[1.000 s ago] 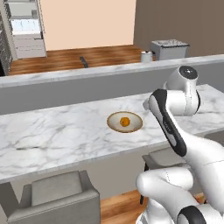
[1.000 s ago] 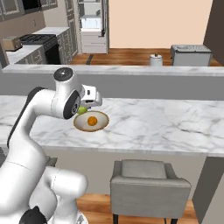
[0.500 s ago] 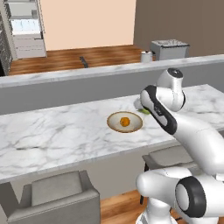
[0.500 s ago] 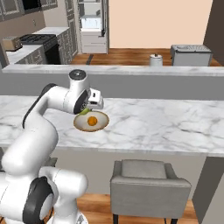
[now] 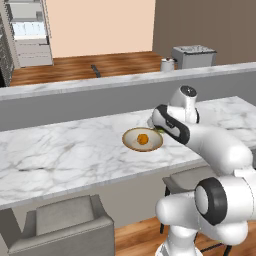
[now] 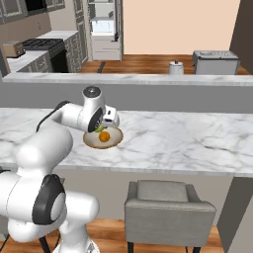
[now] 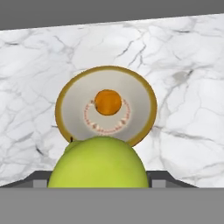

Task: Retrieve the orange and pear from the fridge and place them into the bowl on the dining table.

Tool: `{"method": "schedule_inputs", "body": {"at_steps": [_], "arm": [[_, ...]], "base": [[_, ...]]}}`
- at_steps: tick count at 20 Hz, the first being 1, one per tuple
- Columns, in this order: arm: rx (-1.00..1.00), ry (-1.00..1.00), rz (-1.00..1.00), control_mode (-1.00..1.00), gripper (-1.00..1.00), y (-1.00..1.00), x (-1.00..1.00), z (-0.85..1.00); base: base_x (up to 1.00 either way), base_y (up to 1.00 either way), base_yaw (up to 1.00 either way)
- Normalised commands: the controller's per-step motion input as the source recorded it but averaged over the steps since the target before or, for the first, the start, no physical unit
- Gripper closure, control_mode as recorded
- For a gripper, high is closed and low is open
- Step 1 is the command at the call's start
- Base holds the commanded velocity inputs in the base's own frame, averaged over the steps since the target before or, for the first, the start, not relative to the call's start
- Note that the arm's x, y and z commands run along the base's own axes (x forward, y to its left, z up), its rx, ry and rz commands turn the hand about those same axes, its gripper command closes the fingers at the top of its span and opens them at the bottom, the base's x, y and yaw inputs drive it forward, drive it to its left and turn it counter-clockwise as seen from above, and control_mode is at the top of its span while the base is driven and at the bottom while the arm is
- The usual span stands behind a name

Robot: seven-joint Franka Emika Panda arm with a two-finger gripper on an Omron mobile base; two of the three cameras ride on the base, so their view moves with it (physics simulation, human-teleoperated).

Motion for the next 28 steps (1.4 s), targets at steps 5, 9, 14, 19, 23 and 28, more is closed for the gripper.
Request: {"method": "schedule_inputs", "body": {"at_steps": [5, 9, 14, 19, 23, 28], "arm": [[0.0, 0.01, -0.09, -1.0, 1.0, 0.2, 0.47, -0.27], [0.0, 0.03, -0.1, -1.0, 1.0, 0.22, 0.48, -0.2], [0.0, 0.01, -0.09, -1.0, 1.0, 0.15, 0.5, -0.22], [0.0, 0.02, -0.1, -1.0, 1.0, 0.01, 0.36, -0.26], [0.0, 0.05, -0.12, -1.0, 1.0, 0.0, 0.09, -0.31], [0.0, 0.07, -0.12, -1.0, 1.0, 0.0, 0.0, -0.3]], "base": [[0.0, 0.0, 0.0], [0.0, 0.0, 0.0], [0.0, 0.0, 0.0], [0.0, 0.0, 0.0], [0.0, 0.0, 0.0], [0.0, 0.0, 0.0]]}}
